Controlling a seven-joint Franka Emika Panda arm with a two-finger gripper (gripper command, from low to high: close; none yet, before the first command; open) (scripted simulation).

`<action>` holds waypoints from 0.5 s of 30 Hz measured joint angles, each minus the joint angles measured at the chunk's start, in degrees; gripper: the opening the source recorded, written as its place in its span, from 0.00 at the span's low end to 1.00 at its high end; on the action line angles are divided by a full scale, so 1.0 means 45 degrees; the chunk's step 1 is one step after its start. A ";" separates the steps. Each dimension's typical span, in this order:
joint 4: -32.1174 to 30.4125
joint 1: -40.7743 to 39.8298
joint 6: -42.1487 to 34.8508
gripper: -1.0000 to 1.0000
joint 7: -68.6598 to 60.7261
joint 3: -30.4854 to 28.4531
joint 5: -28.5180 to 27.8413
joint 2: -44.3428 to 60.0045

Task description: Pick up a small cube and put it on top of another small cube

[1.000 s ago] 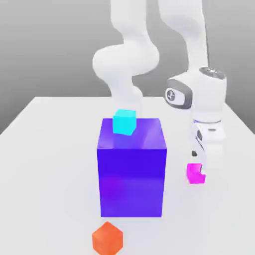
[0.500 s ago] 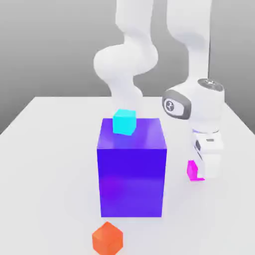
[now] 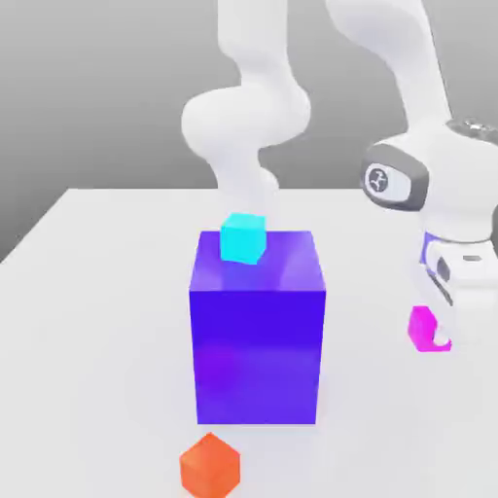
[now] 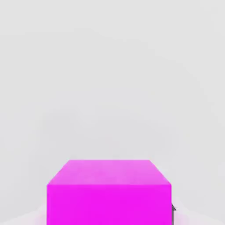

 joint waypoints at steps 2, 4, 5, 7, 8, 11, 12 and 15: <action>0.0923 -0.0103 -0.0445 0.00 -0.0159 -0.0063 0.0006 0.0479; 0.1843 -0.0204 -0.0884 0.00 -0.0335 -0.0136 0.0035 0.0957; 0.2305 -0.0261 -0.1109 0.00 -0.0422 -0.0167 0.0047 0.1196; 0.3228 -0.0378 -0.1556 0.00 -0.0603 -0.0224 0.0080 0.1674; 0.3690 -0.0439 -0.1778 0.00 -0.0696 -0.0248 0.0098 0.1913; 0.5073 -0.0618 -0.2444 0.00 -0.0981 -0.0319 0.0160 0.2629; 0.5534 -0.0679 -0.2665 0.00 -0.1078 -0.0340 0.0182 0.2868; 0.6917 -0.0864 -0.3329 0.00 -0.1372 -0.0394 0.0247 0.3583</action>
